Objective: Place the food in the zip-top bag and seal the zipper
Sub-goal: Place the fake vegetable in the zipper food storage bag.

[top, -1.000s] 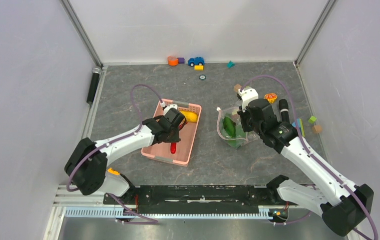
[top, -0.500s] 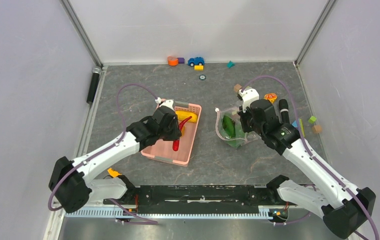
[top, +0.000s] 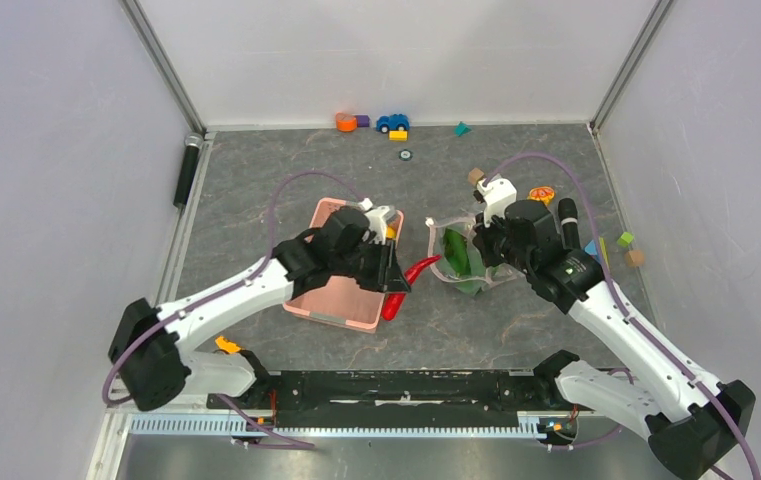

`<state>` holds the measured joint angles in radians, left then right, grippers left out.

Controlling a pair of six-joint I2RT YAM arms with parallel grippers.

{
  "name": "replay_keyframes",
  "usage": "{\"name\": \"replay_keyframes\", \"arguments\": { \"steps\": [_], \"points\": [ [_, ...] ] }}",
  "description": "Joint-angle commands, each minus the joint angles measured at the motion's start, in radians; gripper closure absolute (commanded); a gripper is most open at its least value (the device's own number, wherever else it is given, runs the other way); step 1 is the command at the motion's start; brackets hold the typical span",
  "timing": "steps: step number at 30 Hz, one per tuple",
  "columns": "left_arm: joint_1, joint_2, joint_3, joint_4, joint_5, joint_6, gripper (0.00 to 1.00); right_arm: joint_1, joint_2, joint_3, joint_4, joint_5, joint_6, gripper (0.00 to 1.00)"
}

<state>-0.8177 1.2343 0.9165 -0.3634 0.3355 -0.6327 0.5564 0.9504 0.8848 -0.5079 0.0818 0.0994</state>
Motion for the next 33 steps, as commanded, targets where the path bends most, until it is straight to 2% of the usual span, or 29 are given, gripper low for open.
{"name": "replay_keyframes", "arguments": {
  "steps": [1, 10, 16, 25, 30, 33],
  "points": [
    [-0.032, 0.090, 0.116, -0.012, 0.047, -0.045, 0.98, 0.004, -0.013, -0.011, 0.074, -0.070, -0.013, 1.00],
    [-0.033, 0.342, 0.378, -0.196, -0.036, -0.107, 0.98, 0.025, -0.053, -0.058, 0.141, -0.266, -0.057, 1.00],
    [-0.034, 0.476, 0.496, -0.257, -0.026, -0.155, 0.98, 0.095, -0.046, -0.068, 0.154, -0.287, -0.080, 1.00],
    [-0.031, 0.460, 0.544, -0.242, -0.287, -0.329, 0.98, 0.144, -0.057, -0.071, 0.188, -0.348, -0.073, 1.00],
    [-0.032, 0.472, 0.567, -0.211, -0.332, -0.418, 0.98, 0.145, -0.032, -0.078, 0.227, -0.491, -0.042, 1.00],
    [-0.032, 0.484, 0.578, -0.206, -0.375, -0.485, 0.98, 0.145, -0.027, -0.085, 0.242, -0.508, -0.034, 1.00]
  ]
}}
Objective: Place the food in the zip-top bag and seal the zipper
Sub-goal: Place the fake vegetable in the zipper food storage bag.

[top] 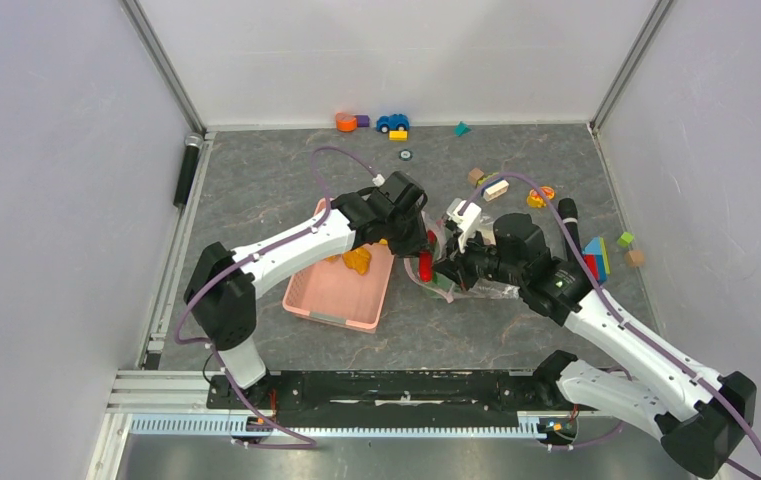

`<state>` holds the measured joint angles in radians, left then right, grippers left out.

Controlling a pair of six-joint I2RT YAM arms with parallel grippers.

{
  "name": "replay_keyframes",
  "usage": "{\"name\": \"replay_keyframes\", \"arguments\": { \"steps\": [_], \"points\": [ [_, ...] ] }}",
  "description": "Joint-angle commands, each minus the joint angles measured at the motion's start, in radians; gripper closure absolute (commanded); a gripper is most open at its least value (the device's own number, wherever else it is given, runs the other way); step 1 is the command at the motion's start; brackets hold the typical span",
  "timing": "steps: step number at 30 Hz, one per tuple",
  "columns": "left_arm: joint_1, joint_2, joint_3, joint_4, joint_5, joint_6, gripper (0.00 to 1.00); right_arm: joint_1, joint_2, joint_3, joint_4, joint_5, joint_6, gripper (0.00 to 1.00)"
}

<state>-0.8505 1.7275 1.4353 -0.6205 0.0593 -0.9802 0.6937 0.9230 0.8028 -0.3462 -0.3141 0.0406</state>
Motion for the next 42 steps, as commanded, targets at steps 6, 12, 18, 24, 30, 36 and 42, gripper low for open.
{"name": "replay_keyframes", "arguments": {
  "steps": [6, 12, 18, 24, 30, 36, 42],
  "points": [
    [0.001, -0.009, 0.051, 0.070, -0.144, -0.214, 0.98, 0.010, -0.002, -0.014, 0.084, -0.119, 0.021, 1.00],
    [0.001, 0.003, 0.043, 0.070, -0.163, -0.249, 0.98, 0.010, -0.002, -0.017, 0.097, -0.138, 0.024, 1.00],
    [-0.001, 0.000, 0.053, 0.070, -0.141, -0.168, 0.54, 0.010, -0.009, -0.015, 0.096, -0.115, 0.025, 1.00],
    [-0.010, -0.071, -0.002, 0.138, -0.035, -0.037, 0.24, 0.010, -0.023, 0.003, 0.055, 0.024, 0.024, 0.99],
    [-0.016, -0.256, -0.213, 0.306, 0.022, 0.066, 0.05, 0.010, -0.016, 0.025, 0.007, 0.230, 0.044, 0.99],
    [-0.014, -0.414, -0.327, 0.261, -0.166, 0.273, 0.00, 0.010, -0.028, 0.034, -0.001, 0.262, 0.065, 0.99],
    [-0.004, -0.441, -0.332, 0.137, -0.322, 0.347, 0.00, 0.010, -0.036, 0.035, -0.022, 0.308, 0.074, 0.99]
  ]
}}
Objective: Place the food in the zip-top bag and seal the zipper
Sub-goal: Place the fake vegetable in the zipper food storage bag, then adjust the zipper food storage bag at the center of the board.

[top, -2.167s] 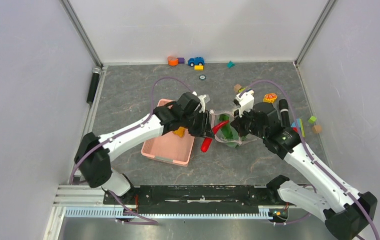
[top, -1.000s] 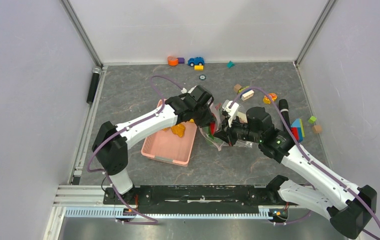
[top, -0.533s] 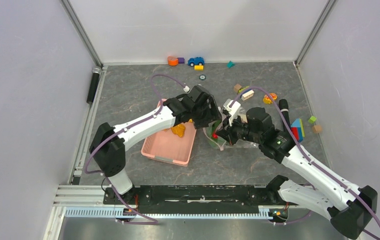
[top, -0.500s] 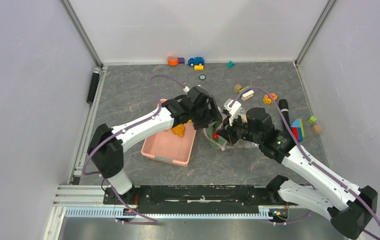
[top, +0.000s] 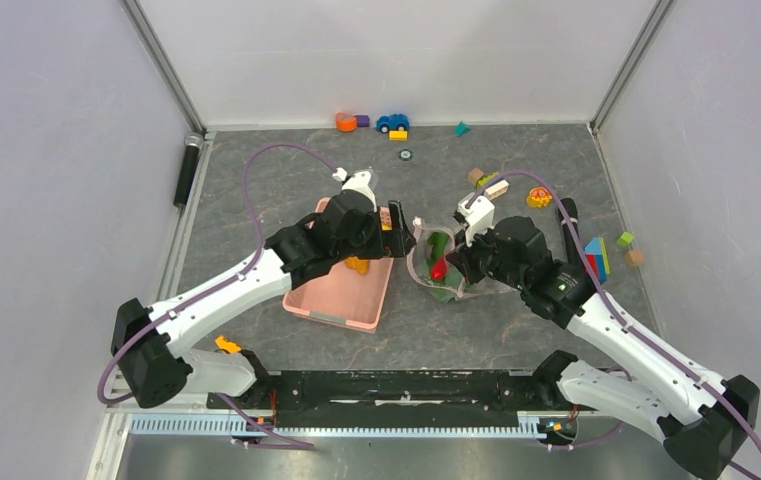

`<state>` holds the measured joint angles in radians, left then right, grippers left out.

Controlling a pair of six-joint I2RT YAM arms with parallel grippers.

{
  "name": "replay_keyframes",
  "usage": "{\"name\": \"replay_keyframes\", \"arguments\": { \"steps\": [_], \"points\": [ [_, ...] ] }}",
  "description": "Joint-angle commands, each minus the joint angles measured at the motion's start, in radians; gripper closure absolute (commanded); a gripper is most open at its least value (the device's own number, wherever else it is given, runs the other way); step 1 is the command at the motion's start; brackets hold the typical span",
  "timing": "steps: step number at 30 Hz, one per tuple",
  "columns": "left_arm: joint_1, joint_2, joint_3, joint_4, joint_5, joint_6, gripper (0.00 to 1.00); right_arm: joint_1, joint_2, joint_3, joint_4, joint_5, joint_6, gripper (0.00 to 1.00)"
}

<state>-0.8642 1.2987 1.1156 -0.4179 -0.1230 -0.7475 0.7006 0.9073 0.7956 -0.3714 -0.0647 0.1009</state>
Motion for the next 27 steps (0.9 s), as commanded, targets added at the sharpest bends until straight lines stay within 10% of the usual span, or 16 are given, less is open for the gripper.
{"name": "replay_keyframes", "arguments": {
  "steps": [1, 9, 18, 27],
  "points": [
    [0.014, -0.011, -0.013, -0.063, -0.122, 0.115, 0.00, 0.004, -0.019, 0.042, 0.003, 0.059, 0.015, 0.99],
    [0.016, 0.070, -0.037, 0.175, 0.216, 0.154, 0.00, 0.004, -0.008, 0.056, 0.005, 0.034, -0.003, 0.99],
    [0.016, 0.257, 0.073, 0.138, 0.128, 0.167, 0.10, 0.003, -0.028, 0.068, -0.004, 0.020, -0.023, 0.99],
    [0.016, 0.309, 0.139, 0.149, 0.017, 0.188, 0.45, 0.003, -0.083, 0.065, -0.019, 0.013, -0.020, 0.99]
  ]
}}
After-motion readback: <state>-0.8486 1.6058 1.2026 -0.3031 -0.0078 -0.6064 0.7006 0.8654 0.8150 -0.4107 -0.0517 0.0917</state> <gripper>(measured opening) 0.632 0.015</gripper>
